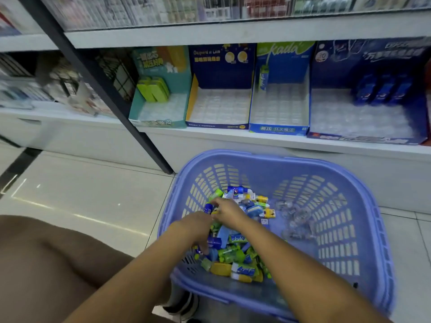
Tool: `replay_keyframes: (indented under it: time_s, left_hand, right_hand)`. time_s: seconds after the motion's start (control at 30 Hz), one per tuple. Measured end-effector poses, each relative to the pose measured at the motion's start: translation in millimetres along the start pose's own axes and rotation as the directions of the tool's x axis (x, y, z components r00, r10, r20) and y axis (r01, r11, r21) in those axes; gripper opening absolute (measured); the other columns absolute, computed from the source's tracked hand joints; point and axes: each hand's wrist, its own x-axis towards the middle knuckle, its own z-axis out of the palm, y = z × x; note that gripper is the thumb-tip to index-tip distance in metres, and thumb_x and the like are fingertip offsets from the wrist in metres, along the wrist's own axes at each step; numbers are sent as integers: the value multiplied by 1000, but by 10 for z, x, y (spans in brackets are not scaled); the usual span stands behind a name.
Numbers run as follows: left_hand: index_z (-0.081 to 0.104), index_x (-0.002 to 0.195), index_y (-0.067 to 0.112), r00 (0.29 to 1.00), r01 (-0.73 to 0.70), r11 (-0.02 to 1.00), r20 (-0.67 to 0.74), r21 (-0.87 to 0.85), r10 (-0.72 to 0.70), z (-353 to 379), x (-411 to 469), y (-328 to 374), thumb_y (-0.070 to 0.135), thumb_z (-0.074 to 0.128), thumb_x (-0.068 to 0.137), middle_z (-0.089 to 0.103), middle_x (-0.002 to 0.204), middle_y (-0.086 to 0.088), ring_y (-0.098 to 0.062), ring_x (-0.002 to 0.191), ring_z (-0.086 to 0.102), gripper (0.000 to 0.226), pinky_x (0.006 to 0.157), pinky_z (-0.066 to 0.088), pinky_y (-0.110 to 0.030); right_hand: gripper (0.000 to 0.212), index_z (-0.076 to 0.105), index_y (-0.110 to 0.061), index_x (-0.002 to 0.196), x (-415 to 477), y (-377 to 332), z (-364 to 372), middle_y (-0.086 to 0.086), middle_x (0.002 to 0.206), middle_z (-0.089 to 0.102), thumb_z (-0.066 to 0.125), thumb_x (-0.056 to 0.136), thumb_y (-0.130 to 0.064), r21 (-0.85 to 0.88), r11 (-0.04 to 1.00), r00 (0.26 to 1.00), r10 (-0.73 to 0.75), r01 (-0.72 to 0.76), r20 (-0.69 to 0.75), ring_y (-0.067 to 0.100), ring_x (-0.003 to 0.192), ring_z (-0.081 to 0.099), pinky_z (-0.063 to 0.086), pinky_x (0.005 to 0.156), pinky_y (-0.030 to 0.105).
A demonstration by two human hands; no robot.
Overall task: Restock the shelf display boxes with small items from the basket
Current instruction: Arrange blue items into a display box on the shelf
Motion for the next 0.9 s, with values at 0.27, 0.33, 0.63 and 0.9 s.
replay_keyframes:
  time_s: [0.27, 0.33, 0.63, 0.9]
  left_hand:
    - [66, 85, 22, 911, -89, 886, -396, -456, -113, -358, -597, -466, 43, 77, 72, 57, 71, 8, -3, 60, 51, 28, 53, 37, -19]
    - [67, 87, 23, 887, -158, 786, -436, -598, -153, -413, -643, -529, 33, 78, 75, 63, 74, 4, -7, 59, 56, 19, 55, 44, -18]
    - [70, 105, 14, 880, -425, 242, -461, -872, -117, -494, -769, -524, 12, 65, 87, 71, 94, -10, -8, 75, 69, 18, 65, 53, -14]
    - [70, 100, 13, 769, -638, -116, -625, -761, -131, -905, -733, -76, 10, 69, 73, 72, 86, -4, -10, 73, 68, 27, 68, 54, -17]
  right_hand:
    - [62, 42, -14, 134, 158, -53, 184, 15, 129, 47, 69, 81, -32, -212, 977, 998, -24, 35, 55, 33, 122, 35, 35, 99, 40]
    - [58, 46, -15, 131, 154, -57, 160, 14, 128, 48, 70, 81, -30, -255, 965, 998, -50, 61, 47, 31, 123, 32, 35, 98, 38]
    - [32, 62, -17, 113, 36, -168, -68, 8, 119, 58, 68, 83, -28, -250, 965, 990, -50, 82, 132, 23, 115, 46, 38, 94, 37]
    - [13, 56, -10, 89, -562, -250, -1442, 8, 74, 69, 49, 97, -17, 812, 583, 998, 62, -31, -6, 11, 52, 62, 47, 49, 21]
